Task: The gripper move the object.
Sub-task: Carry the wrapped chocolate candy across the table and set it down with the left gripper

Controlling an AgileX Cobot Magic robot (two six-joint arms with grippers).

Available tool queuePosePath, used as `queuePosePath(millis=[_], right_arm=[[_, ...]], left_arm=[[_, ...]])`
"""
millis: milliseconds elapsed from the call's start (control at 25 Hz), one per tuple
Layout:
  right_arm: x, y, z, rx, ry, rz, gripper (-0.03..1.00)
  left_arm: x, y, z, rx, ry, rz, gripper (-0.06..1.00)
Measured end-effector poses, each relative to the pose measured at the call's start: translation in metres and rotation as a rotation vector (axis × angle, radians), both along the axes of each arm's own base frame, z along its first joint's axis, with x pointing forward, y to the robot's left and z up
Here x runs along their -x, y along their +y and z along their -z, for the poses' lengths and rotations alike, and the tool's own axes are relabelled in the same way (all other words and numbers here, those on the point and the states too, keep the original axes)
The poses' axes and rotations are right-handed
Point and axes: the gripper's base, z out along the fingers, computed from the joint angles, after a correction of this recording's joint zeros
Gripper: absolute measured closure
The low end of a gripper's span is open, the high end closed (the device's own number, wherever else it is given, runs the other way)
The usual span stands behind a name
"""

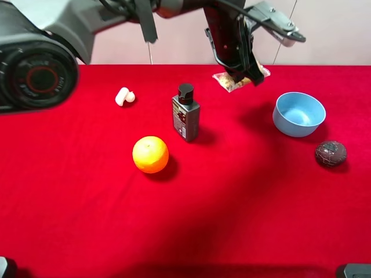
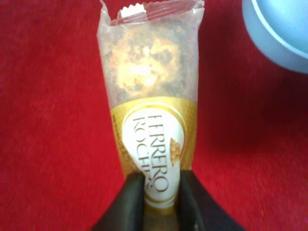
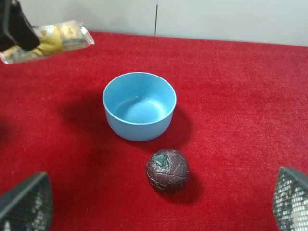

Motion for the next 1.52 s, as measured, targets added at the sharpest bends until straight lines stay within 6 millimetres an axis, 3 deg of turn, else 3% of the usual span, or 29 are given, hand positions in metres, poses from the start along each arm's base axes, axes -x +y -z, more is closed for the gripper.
queuePosePath(millis=[520,1120,1320,1520], right_arm=[[0.0,0.0,0.0,0.0,0.0,0.0,0.27],[0.0,0.0,0.0,0.0,0.0,0.0,0.27],[0.0,0.0,0.0,0.0,0.0,0.0,0.27],[0.0,0.0,0.0,0.0,0.0,0.0,0.27]], left_arm=[[0.013,0.018,-0.063,-0.009,-0.023,-0.021,0.79],[0.023,0.029,-0.113,0.047,-0.036,-0.093,0.79],[0.033,0.041,-0.143,0.093,-0.064,-0.132,0.79],[0.049,0.064,-0.158,0.062,-0.06,-0.194,0.79]])
